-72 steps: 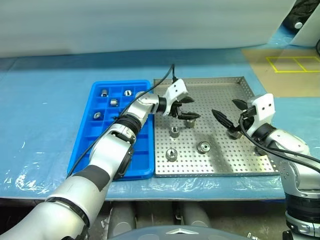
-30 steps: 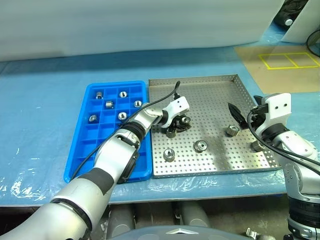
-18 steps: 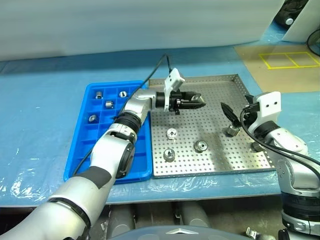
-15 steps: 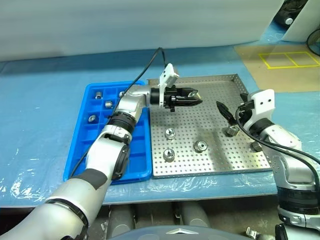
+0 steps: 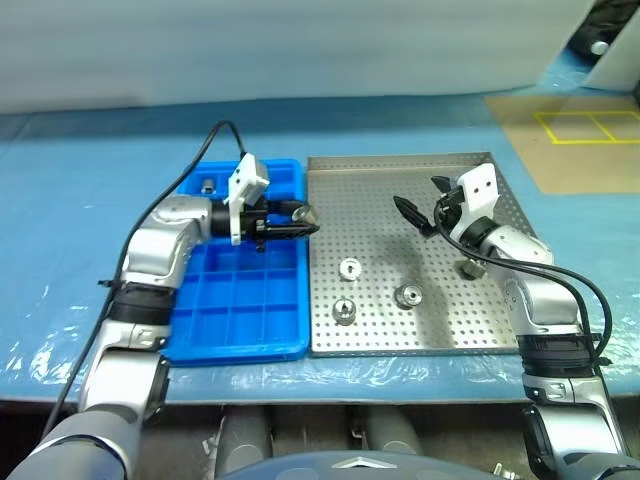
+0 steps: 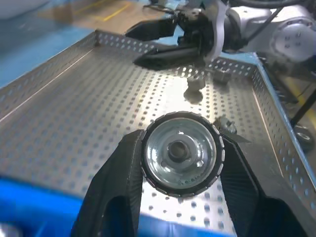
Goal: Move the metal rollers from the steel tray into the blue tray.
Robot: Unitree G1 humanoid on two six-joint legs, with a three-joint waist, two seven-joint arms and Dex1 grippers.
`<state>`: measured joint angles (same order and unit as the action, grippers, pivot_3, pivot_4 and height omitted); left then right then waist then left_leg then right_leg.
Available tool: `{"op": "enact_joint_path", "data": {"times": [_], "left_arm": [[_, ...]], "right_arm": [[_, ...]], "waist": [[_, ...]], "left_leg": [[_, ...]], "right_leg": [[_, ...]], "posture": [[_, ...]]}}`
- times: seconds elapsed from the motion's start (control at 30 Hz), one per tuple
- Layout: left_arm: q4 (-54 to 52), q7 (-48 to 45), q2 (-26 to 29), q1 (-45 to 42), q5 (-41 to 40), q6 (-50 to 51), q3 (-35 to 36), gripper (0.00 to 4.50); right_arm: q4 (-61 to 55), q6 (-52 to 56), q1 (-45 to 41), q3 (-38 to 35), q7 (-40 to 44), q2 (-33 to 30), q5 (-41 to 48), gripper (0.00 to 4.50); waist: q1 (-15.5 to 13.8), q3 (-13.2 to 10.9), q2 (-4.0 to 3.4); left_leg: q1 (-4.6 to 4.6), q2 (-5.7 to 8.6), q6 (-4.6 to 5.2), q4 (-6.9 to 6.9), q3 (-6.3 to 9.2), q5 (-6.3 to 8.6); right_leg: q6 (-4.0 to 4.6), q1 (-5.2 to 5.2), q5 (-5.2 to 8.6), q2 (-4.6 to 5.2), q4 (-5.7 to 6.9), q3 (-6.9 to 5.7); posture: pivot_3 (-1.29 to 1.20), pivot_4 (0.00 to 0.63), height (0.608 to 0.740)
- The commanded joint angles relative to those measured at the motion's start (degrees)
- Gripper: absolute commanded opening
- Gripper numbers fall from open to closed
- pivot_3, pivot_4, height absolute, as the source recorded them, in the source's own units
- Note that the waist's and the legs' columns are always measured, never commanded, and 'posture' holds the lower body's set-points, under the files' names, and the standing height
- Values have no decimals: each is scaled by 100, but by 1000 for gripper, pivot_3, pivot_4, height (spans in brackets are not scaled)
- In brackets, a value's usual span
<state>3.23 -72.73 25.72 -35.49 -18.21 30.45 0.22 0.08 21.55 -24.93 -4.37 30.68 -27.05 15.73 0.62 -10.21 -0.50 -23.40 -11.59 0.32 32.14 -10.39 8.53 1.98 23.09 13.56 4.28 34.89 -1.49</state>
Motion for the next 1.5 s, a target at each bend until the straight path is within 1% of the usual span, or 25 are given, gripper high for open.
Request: {"op": "enact_joint_path", "data": {"times": [0.03, 0.07, 0.17, 0.23, 0.37, 0.4, 0.47, 0.6, 0.77, 0.93, 1.03, 1.33, 1.5], "left_arm": [[-811, 325, 563, 342, -310, 230, 535, 1861], [-860, 475, 738, 512, -311, 225, 740, 1861], [-967, 849, 1070, 939, -370, 220, 1173, 1861], [-1045, 1025, 1178, 1142, -406, 194, 1283, 1861], [-1140, 1378, 1338, 1619, -589, 283, 1720, 1861], [-1156, 1503, 1357, 1827, -598, 280, 1863, 1861], [-1284, 1669, 1369, 2247, -678, 334, 2090, 1861], [-1581, 1797, 1389, 2882, -792, 352, 2178, 1861], [-1906, 2011, 1286, 3516, -952, 381, 2177, 1861], [-1991, 2156, 1265, 3622, -1003, 323, 1950, 1861], [-1979, 2219, 1258, 3477, -1048, 333, 1810, 1861], [-1391, 2405, 1114, 2942, -848, 40, 1311, 1861], [-925, 2399, 1137, 2762, -634, -151, 1080, 1861]], "right_arm": [[250, -135, -534, 236, 519, 181, 182, 4500], [268, -76, -672, 429, 816, 258, 255, 4500], [284, 133, -981, 862, 1550, 453, 464, 4500], [306, 221, -1099, 1028, 1851, 523, 523, 4500], [585, 322, -1407, 1404, 2362, 828, 579, 4500], [708, 259, -1521, 1551, 2554, 918, 538, 4500], [946, 143, -1735, 1726, 2786, 1091, 463, 4500], [1163, 70, -1892, 1824, 3035, 1254, 431, 4500], [1087, 215, -1806, 2023, 3392, 1322, 465, 4500], [1003, 262, -1728, 2090, 3458, 1333, 430, 4500], [1022, 235, -1722, 2068, 3421, 1339, 399, 4500], [966, 182, -1593, 1987, 3246, 1303, 339, 4500], [817, 158, -1431, 1935, 3016, 1273, 302, 4500]], "waist": [[-59, -1, -1], [-140, -2, -1], [-230, -2, -2], [-326, -2, -2], [-548, -2, 0], [-608, -2, 0], [-637, -2, 1], [-777, -2, 5], [-944, -3, 7], [-1065, -2, 7], [-1080, -2, 8], [-1071, 2, 14], [-1061, 3, 14]], "left_leg": [[1, 1, -3, 0, 0, -1], [2, 1, -12, 1, 1, -1], [10, -3, -34, -2, 3, 3], [11, -4, -36, -5, 3, 2], [6, -3, -38, -6, 6, 1], [4, -4, -39, -5, 7, 0], [1, -6, -44, -4, 9, -3], [-2, -9, -54, -6, 17, -7], [0, -12, -62, -15, 21, -11], [14, -11, -82, -43, 22, -24], [18, -10, -90, -54, 22, -29], [19, -9, -96, -58, 22, -33], [23, -9, -103, -58, 22, -38]], "right_leg": [[0, 1, 0, 0, 6, 0], [0, 1, 0, 1, 11, 0], [1, 2, 1, -1, 21, -1], [4, 3, 2, -1, 23, -1], [5, 6, 3, -1, 23, -4], [5, 9, 3, -1, 26, -4], [5, 15, 3, 0, 34, -5], [7, 20, 5, 0, 39, -8], [6, 23, 6, 0, 41, -8], [6, 21, 6, 0, 42, -7], [7, 23, 7, -2, 42, -6], [8, 25, 8, -4, 44, -6], [10, 25, 9, -5, 52, -6]], "posture": [[-42, 150, 740], [10, 150, 740], [83, 150, 740], [116, 150, 740], [212, 150, 740], [228, 150, 740], [262, 150, 740], [300, 150, 740], [334, 150, 740], [331, 150, 740], [322, 150, 740], [275, 150, 740], [241, 150, 740]]}}
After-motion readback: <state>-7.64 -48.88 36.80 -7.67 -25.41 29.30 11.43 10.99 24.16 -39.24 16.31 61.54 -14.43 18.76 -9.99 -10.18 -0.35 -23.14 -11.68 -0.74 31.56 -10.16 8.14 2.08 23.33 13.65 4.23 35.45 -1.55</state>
